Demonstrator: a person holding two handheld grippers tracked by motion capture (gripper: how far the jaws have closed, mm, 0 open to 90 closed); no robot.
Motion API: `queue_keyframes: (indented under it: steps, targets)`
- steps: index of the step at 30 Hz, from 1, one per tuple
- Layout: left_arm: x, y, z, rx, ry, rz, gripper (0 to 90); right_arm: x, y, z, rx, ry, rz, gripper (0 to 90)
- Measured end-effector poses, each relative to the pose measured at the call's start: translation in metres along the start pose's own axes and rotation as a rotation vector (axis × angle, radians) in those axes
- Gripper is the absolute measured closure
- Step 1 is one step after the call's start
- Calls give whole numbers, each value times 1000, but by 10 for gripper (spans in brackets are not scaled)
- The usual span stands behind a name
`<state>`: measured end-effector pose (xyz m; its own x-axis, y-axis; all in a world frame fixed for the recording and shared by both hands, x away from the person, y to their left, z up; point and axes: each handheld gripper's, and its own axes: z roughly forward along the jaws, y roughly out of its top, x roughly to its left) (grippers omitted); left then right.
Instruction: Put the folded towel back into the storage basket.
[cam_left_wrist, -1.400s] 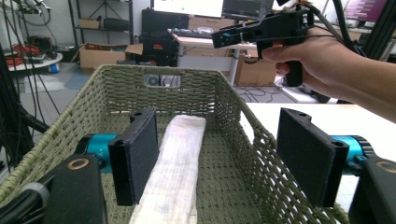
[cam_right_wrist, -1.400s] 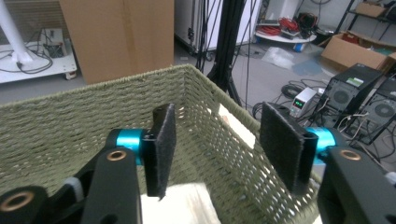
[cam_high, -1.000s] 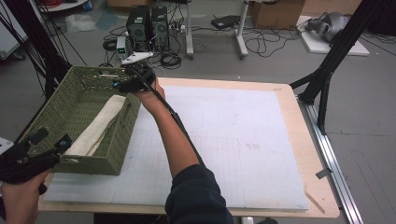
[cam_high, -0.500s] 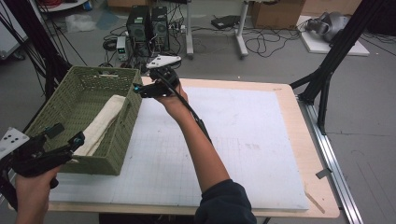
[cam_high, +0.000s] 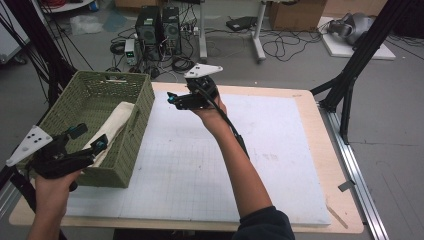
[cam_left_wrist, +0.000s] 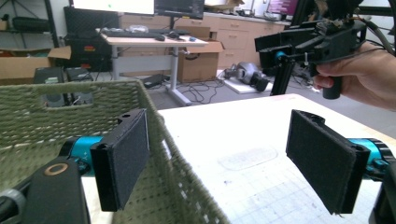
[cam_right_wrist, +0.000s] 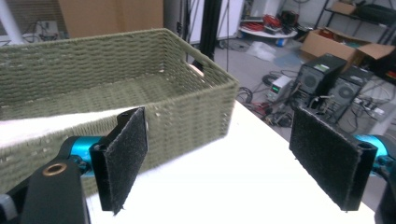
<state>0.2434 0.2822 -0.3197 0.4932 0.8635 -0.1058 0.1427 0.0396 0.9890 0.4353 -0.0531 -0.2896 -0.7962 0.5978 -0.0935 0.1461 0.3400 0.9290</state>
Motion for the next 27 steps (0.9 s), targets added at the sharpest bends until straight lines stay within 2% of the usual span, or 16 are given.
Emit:
queue_keyframes:
  steps: [7,14,20,27]
  targets:
    - [-7,2,16,10,-41,0,200,-13,-16,-32,-9,-43,19,181]
    - [-14,3,29,15,-94,-6,199,-22,-37,-65,10,-105,25,181]
    - [-23,4,43,34,-137,13,199,-31,-57,-95,10,-152,61,181]
    - [-35,3,60,29,-221,16,200,-36,-80,-128,6,-211,88,182]
